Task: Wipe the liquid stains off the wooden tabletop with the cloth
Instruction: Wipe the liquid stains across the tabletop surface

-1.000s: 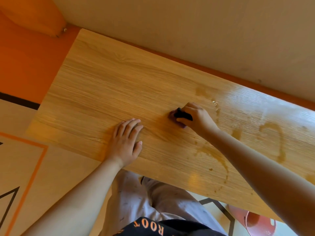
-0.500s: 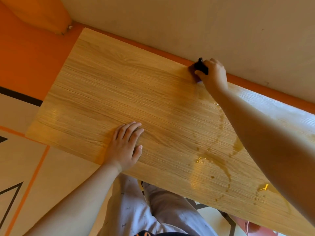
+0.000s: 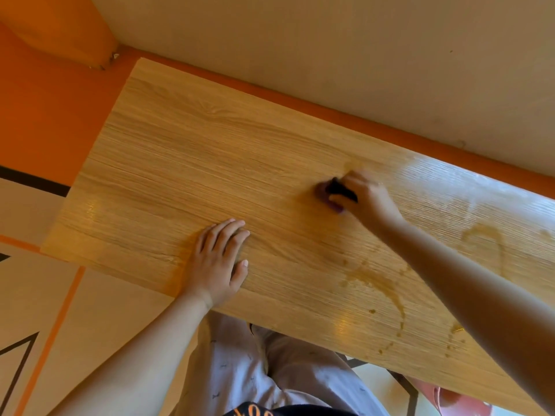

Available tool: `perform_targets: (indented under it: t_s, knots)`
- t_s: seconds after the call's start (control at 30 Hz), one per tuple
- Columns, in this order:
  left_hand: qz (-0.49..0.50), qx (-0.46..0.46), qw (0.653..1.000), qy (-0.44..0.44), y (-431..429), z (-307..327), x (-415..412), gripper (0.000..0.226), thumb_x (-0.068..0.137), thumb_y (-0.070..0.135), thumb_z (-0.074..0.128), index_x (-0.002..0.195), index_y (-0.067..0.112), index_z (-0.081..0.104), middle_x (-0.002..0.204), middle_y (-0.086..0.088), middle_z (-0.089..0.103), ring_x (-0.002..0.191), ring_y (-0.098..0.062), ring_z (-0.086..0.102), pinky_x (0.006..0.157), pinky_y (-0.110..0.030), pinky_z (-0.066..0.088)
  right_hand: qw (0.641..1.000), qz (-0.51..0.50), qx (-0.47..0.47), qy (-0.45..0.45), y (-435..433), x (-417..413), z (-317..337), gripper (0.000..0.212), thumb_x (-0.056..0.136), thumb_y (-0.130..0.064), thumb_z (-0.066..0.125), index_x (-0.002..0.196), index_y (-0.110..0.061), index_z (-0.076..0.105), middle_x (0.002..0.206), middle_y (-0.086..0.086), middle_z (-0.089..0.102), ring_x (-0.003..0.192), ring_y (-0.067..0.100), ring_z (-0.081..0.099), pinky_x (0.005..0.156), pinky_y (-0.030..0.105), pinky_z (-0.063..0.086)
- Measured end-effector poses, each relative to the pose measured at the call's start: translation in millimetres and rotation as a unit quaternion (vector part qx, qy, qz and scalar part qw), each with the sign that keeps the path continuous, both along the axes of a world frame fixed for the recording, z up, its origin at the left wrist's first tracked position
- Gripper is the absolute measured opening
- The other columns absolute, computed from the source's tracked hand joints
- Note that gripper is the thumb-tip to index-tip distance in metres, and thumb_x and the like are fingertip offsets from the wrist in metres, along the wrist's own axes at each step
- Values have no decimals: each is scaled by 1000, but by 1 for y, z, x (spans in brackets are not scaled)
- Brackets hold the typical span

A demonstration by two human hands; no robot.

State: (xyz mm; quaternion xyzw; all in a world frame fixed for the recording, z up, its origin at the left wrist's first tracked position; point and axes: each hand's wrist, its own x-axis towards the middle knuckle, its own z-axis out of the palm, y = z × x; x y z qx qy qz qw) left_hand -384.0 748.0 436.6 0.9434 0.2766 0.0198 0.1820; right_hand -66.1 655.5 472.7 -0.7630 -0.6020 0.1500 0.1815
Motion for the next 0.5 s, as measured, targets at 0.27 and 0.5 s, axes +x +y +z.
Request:
perform_targets:
  t_s: [0.27,0.5]
  knots:
    - [0,1,1000,-4,0,0,-1,49,85,34,44,129,13,49,141,-7,45,134,-29,38,109,-49,29,979,-196,16,-56,68,87,-3,24,88,-20,61,104,-2,63,106,14,59,100,29,52,84,31,39]
    - [-3,1,1000,1,-1,0,-2,50,85,34,45,130,14,47,142,-7,45,134,-29,38,109,-50,30,984,-174,12,-40,32,51,-5,23,88,-19,62,107,-5,62,107,10,59,101,26,53,88,32,41]
